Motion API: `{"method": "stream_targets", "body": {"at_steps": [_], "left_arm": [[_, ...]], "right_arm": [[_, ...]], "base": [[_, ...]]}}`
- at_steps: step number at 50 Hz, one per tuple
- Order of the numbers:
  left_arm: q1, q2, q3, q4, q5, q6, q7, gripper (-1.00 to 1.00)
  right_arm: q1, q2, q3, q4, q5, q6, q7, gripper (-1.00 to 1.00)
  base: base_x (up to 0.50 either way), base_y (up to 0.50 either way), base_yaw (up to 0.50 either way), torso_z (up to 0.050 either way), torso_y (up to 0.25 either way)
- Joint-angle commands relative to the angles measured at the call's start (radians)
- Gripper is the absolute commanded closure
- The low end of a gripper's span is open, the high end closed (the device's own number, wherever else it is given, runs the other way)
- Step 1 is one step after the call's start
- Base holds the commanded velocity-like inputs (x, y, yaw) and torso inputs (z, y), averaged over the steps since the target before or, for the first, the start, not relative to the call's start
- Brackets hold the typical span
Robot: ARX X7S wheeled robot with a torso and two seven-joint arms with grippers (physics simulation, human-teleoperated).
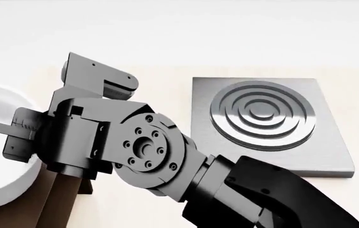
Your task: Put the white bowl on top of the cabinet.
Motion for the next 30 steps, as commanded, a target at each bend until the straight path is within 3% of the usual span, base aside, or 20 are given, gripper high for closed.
{"method": "stream_targets", "body": {"at_steps": [1,30], "left_arm": [[0.001,-0.001,0.0,0.002,0.0,0.0,-0.001,-1.0],[0.0,-0.003,0.002,0.002,-0.003,-0.001,-0.001,-1.0]], "right_arm": [[0.003,-0.007,-0.012,0.005,0.011,-0.004,-0.031,-1.0],[0.026,0.027,-0.043,-0.055,-0.002,-0.061,0.011,-1.0]], "base": [[0.0,0.0,0.0,0.0,0.0],[0.0,0.0,0.0,0.0,0.0]]}}
